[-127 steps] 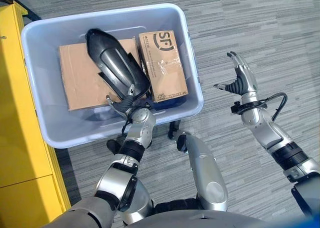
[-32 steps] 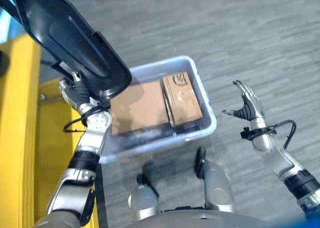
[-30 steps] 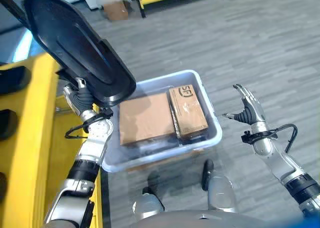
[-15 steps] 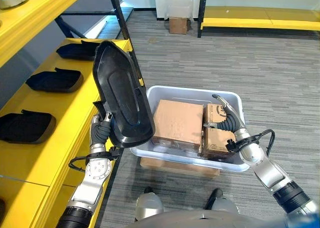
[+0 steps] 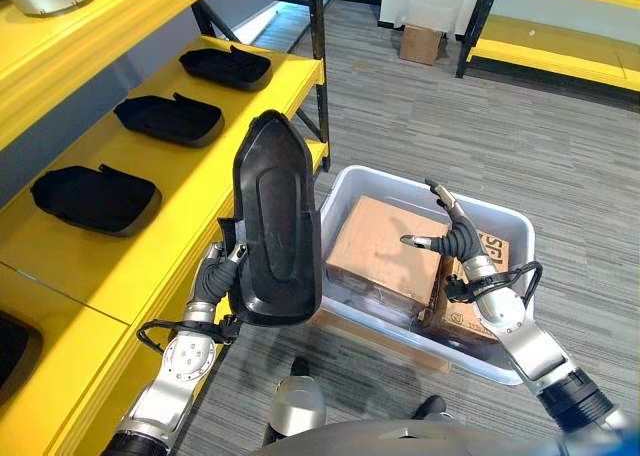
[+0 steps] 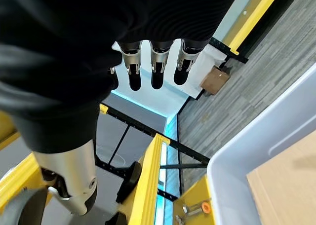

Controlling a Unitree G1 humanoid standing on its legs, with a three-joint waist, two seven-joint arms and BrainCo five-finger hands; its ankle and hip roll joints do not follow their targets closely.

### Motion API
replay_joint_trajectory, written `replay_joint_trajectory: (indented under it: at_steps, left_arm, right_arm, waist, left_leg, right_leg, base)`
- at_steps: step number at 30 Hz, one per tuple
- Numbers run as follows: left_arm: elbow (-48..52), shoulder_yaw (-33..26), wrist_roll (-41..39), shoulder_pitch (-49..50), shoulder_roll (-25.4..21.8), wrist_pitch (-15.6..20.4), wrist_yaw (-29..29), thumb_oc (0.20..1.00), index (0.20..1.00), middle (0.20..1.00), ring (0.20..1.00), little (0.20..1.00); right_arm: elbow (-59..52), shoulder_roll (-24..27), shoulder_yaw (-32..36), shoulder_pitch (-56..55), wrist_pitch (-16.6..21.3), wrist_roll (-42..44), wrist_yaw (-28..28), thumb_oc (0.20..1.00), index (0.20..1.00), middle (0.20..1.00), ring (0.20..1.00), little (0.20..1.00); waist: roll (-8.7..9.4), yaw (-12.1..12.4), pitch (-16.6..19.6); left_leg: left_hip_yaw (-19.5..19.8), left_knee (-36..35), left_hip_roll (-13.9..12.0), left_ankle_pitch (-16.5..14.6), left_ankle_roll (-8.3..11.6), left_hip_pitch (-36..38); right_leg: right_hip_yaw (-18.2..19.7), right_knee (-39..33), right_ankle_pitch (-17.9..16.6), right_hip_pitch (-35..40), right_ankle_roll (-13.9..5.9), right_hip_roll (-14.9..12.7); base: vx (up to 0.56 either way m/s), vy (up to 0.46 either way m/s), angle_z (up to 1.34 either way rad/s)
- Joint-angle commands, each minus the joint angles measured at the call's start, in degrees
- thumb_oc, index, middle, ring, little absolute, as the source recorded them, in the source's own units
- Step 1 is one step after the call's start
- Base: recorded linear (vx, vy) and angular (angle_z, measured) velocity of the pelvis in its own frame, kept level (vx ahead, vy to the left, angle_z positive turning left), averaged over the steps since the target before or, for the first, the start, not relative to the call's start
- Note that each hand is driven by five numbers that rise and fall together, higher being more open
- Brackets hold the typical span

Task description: Move parts from the plastic box to the shelf.

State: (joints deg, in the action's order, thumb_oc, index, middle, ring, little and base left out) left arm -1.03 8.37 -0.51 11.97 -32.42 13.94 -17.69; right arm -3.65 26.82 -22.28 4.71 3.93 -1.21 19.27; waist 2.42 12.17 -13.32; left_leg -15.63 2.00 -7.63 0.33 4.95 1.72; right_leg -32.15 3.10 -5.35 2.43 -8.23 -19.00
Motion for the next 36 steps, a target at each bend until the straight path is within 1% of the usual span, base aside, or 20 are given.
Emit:
replay_joint_trajectory:
  at_steps: [1,3,4,5,6,7,9,11,14,16,17,19,20,22,23,24,28,30,32,36]
  left_arm:
    - [4.4,-1.1,0.2,-4.8,-1.2,6.3,-0.7,0.200,0.200,0.200,0.200,0.200]
    - [3.7,-0.9,0.8,-5.4,-1.4,6.8,-0.9,0.200,0.200,0.200,0.200,0.200]
    - [3.6,-0.5,0.3,-5.4,-1.2,7.1,-0.3,0.200,0.200,0.200,0.200,0.200]
    - [3.5,-0.4,0.3,-5.5,-1.2,7.0,-0.3,0.200,0.200,0.200,0.200,0.200]
    - [3.3,0.1,-0.6,-5.9,-1.0,6.4,0.3,0.200,0.200,0.200,0.200,0.200]
    - [2.9,0.3,-0.7,-5.8,-0.4,6.3,0.6,0.200,0.200,0.200,0.200,0.200]
    - [3.1,0.5,-0.6,-4.7,0.4,5.9,-0.1,0.200,0.200,0.200,0.200,0.200]
    - [3.1,0.6,-1.6,-3.6,1.5,5.0,-1.0,0.200,0.200,0.200,0.200,0.200]
    - [3.2,0.2,-1.5,-2.1,2.6,4.9,-1.6,0.200,0.200,0.200,0.200,0.200]
    - [2.9,-0.1,-1.2,-1.5,3.2,5.2,-1.8,0.200,0.200,0.200,0.200,0.200]
    - [2.4,-0.2,-1.2,-1.4,3.4,5.7,-1.6,0.200,0.200,0.200,0.200,0.200]
    - [1.7,0.0,-1.9,-2.1,3.3,5.7,-0.1,0.200,0.200,0.200,0.200,0.200]
    - [0.9,0.9,-0.6,-3.8,3.2,4.6,-1.6,0.200,0.200,0.200,0.200,0.200]
    - [0.9,0.8,-0.5,-4.3,2.8,3.0,-3.1,0.200,0.200,0.200,0.200,0.200]
    - [0.9,0.5,-0.2,-4.4,2.6,3.5,-2.7,0.200,0.200,0.200,0.200,0.200]
    - [1.5,0.4,0.0,-4.3,2.4,3.6,-1.1,0.200,0.200,0.200,0.200,0.200]
    - [1.7,1.2,-0.6,-5.0,2.2,3.5,-0.3,0.200,0.200,0.200,0.200,0.200]
    - [0.8,2.2,0.2,-6.2,2.2,3.9,-0.7,0.200,0.200,0.200,0.200,0.200]
    - [0.4,3.4,2.2,-7.2,2.0,3.6,-1.6,0.200,0.200,0.200,0.200,0.200]
    - [0.4,4.7,5.3,-7.3,1.1,3.2,-5.4,0.200,0.200,0.200,0.200,0.200]
  right_arm:
    - [-3.3,1.9,2.2,2.8,4.1,-0.3,2.4,1.000,1.000,1.000,1.000,1.000]
    - [-3.5,1.9,2.6,1.6,5.1,-0.5,3.0,1.000,1.000,1.000,1.000,1.000]
    - [-3.7,2.6,3.8,-0.2,5.8,-0.2,3.0,1.000,1.000,1.000,1.000,1.000]
    - [-3.5,2.6,3.9,-0.5,6.0,-0.3,3.3,1.000,1.000,1.000,1.000,1.000]
    - [-2.1,3.1,4.8,-1.2,7.1,0.3,3.0,1.000,1.000,1.000,1.000,1.000]
    - [-1.4,3.3,5.1,-1.6,7.8,0.7,3.0,1.000,1.000,1.000,1.000,1.000]
    - [0.4,3.0,5.1,-2.0,9.2,0.8,2.6,1.000,1.000,1.000,1.000,1.000]
    - [2.8,2.4,4.0,-0.9,9.2,0.4,2.0,1.000,1.000,1.000,1.000,1.000]
    - [3.6,2.3,3.2,-0.8,8.8,-0.6,1.3,1.000,1.000,1.000,1.000,1.000]
    - [3.7,2.6,2.9,-0.9,8.3,-0.4,1.0,1.000,1.000,1.000,1.000,1.000]
    - [3.0,3.0,3.0,-1.6,7.7,-0.2,1.2,1.000,1.000,1.000,1.000,1.000]
    - [1.5,3.9,4.0,-3.7,6.7,0.0,2.2,1.000,1.000,1.000,1.000,1.000]
    - [1.1,5.3,5.2,-5.2,6.3,1.0,1.6,1.000,1.000,1.000,1.000,1.000]
    - [2.2,5.7,5.7,-5.7,6.9,1.1,0.4,1.000,1.000,1.000,1.000,1.000]
    - [2.1,5.8,5.8,-5.8,6.6,0.9,0.6,1.000,1.000,1.000,1.000,1.000]
    - [2.1,5.8,5.9,-6.3,5.9,0.9,1.0,1.000,1.000,1.000,1.000,1.000]
    - [2.6,6.1,6.4,-7.1,6.1,1.8,0.0,1.000,1.000,1.000,1.000,1.000]
    - [2.1,6.4,6.0,-7.8,6.5,1.8,-0.7,1.000,1.000,1.000,1.000,1.000]
    - [1.8,6.0,4.9,-7.6,5.9,1.9,-1.1,1.000,1.000,1.000,1.000,1.000]
    - [2.6,4.9,1.5,-4.7,5.3,1.0,-1.2,1.000,1.000,1.000,1.000,1.000]
  waist:
    - [-2.33,-0.5,0.8]
    - [-2.26,-1.6,1.1]
    - [-1.87,-2.6,2.0]
    - [-1.76,-3.0,2.2]
    - [-1.36,-4.4,3.5]
    - [-1.26,-4.6,3.8]
    - [-1.19,-4.3,4.1]
    - [-1.09,-3.8,4.3]
    - [-0.95,-3.3,4.3]
    - [-0.90,-3.3,4.0]
    - [-0.91,-3.8,3.8]
    - [-0.92,-6.1,3.6]
    - [-0.52,-8.4,3.4]
    - [-0.29,-9.3,3.5]
    - [-0.18,-9.5,3.6]
    - [-0.10,-9.9,4.2]
    - [-0.31,-11.3,5.1]
    - [-1.32,-12.3,5.3]
    - [-2.48,-12.8,5.3]
    - [-2.77,-11.2,4.5]
  left_leg:
    - [-0.2,-3.2,2.8,-1.5,-4.49,1.3]
    - [1.6,-3.7,3.4,-1.5,-5.02,1.0]
    - [4.4,-4.3,4.2,-1.0,-5.37,0.5]
    - [5.3,-4.6,4.5,-1.1,-5.44,0.8]
    - [9.0,-5.2,5.3,-0.6,-5.18,0.3]
    - [10.5,-5.3,5.5,-0.1,-4.77,0.2]
    - [12.3,-4.9,5.3,0.1,-3.82,0.0]
    - [14.8,-5.0,5.0,0.8,-2.92,0.0]
    - [16.2,-4.3,3.7,2.4,-1.36,-2.3]
    - [15.5,-3.3,2.4,3.5,-0.67,-4.1]
    - [12.8,-2.5,1.1,4.2,-0.08,-5.2]
    - [2.8,-0.7,-2.1,5.1,1.01,-5.8]
    - [-3.7,2.8,-5.1,3.8,1.56,-4.6]
    - [-5.6,5.7,-6.5,1.4,1.31,-2.9]
    - [-6.5,7.4,-7.5,0.9,1.40,-2.3]
    - [-7.2,10.3,-9.2,0.0,2.27,-0.5]
    - [-9.5,14.0,-12.7,2.5,3.58,1.6]
    - [-11.6,13.6,-12.5,2.3,3.67,3.2]
    - [-13.4,9.6,-11.5,1.9,3.54,4.7]
    - [-11.5,2.7,-7.0,-1.0,1.57,5.9]
  right_leg:
    - [6.3,6.8,0.9,-0.3,-4.35,-1.2]
    - [9.7,7.6,2.4,-1.0,-4.13,1.3]
    - [13.3,6.5,4.5,-0.5,-3.13,5.2]
    - [14.6,6.5,5.0,-0.4,-2.98,5.8]
    - [19.1,5.2,7.7,0.0,-0.29,10.8]
    - [20.1,4.4,8.3,0.3,0.67,12.7]
    - [20.1,2.4,9.2,1.7,1.81,13.9]
    - [20.8,0.6,9.6,3.2,2.93,15.3]
    - [21.0,-0.1,10.1,4.4,3.68,16.1]
    - [20.1,0.4,10.6,4.6,4.14,16.2]
    - [18.8,0.5,10.6,4.7,4.18,16.0]
    - [14.7,-0.3,9.9,5.2,3.64,15.0]
    - [11.2,-0.4,9.1,4.9,3.20,13.3]
    - [9.7,0.9,9.1,3.8,3.14,11.6]
    - [8.9,1.6,9.3,3.4,3.30,10.9]
    - [8.4,2.9,10.6,3.1,2.93,10.0]
    - [6.6,4.8,11.5,1.6,3.47,8.9]
    - [5.7,5.7,12.0,1.0,3.40,8.3]
    - [4.4,6.4,11.5,0.8,2.44,7.5]
    - [4.1,5.3,9.3,1.7,-0.39,5.4]
  base:
    - [-0.08,0.014,0.11]
    - [-0.07,-0.097,0.48]
    - [-0.04,-0.165,0.76]
    - [-0.03,-0.278,0.99]
    - [0.00,-0.259,0.97]
    - [-0.02,-0.314,1.36]
    - [-0.03,-0.235,0.78]
    - [-0.05,-0.279,0.07]
    - [-0.06,-0.193,0.20]
    - [-0.06,-0.155,0.20]
    - [-0.09,-0.160,0.24]
    - [-0.15,-0.112,1.22]
    - [-0.20,-0.047,2.14]
    - [-0.21,0.038,1.60]
    - [-0.17,0.173,0.78]
    - [-0.10,0.161,0.48]
    - [-0.11,0.195,0.60]
    - [-0.13,0.354,0.76]
    - [-0.10,0.453,1.04]
    - [-0.10,0.529,1.05]
